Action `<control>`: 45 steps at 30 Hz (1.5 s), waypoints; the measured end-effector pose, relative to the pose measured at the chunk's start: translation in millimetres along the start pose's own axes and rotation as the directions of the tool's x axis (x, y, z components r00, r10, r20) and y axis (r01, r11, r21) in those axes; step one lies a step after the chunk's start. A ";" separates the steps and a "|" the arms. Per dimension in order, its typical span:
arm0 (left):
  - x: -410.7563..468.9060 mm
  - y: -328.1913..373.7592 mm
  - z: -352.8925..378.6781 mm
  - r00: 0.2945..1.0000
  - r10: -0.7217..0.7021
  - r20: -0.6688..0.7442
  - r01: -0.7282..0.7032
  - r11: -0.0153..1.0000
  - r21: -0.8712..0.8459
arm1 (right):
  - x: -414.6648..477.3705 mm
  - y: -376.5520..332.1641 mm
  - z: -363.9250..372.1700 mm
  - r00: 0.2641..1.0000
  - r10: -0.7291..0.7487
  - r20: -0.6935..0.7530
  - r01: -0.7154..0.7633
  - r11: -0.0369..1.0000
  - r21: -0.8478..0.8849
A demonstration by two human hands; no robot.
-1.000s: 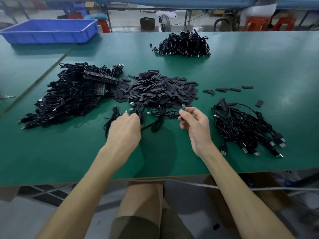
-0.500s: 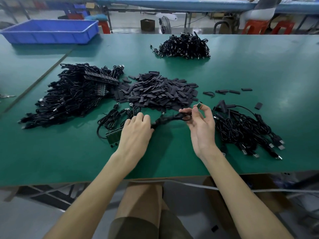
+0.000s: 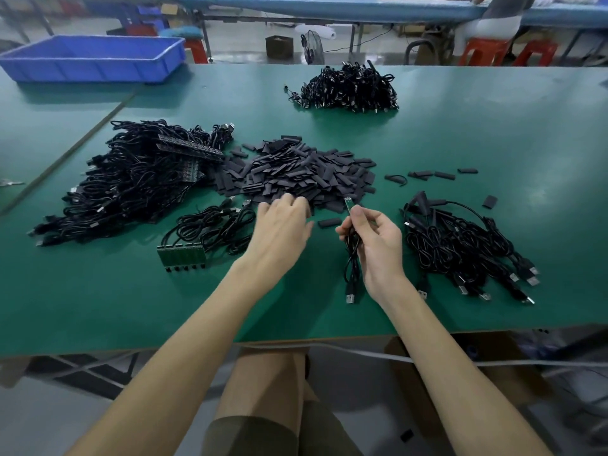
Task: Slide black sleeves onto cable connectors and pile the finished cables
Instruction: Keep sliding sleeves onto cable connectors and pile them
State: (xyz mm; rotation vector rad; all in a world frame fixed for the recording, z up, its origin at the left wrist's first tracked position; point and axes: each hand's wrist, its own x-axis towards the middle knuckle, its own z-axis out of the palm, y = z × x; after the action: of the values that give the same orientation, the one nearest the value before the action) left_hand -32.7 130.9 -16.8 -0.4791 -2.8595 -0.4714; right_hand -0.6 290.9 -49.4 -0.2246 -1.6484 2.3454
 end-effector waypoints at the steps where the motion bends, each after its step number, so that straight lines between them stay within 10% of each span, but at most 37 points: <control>1: 6.1 5.5 4.4 0.999 0.015 0.034 -0.013 0.999 -0.035 | -0.7 -0.5 0.3 1.000 0.000 0.005 0.000 1.000 0.000; 15: 33.8 11.2 42.2 0.976 -0.176 0.129 0.207 0.931 -0.300 | -0.5 -1.1 -1.2 1.000 0.016 0.000 -0.016 1.000 -0.007; 28: -3.3 -30.2 21.6 0.964 0.045 0.263 0.251 0.186 -0.950 | -1.8 -0.4 -1.1 0.991 -0.016 0.132 0.030 0.994 -0.105; 45: -17.6 -19.0 25.5 0.991 0.071 0.117 0.081 0.383 -0.920 | -2.4 3.9 -2.3 0.980 -0.068 0.187 0.103 0.978 -0.180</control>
State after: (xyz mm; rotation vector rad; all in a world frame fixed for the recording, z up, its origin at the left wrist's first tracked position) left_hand -26.7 117.6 -50.0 -0.6567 -2.3765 -2.1735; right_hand 1.8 290.9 -53.9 0.0247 -1.9264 2.2020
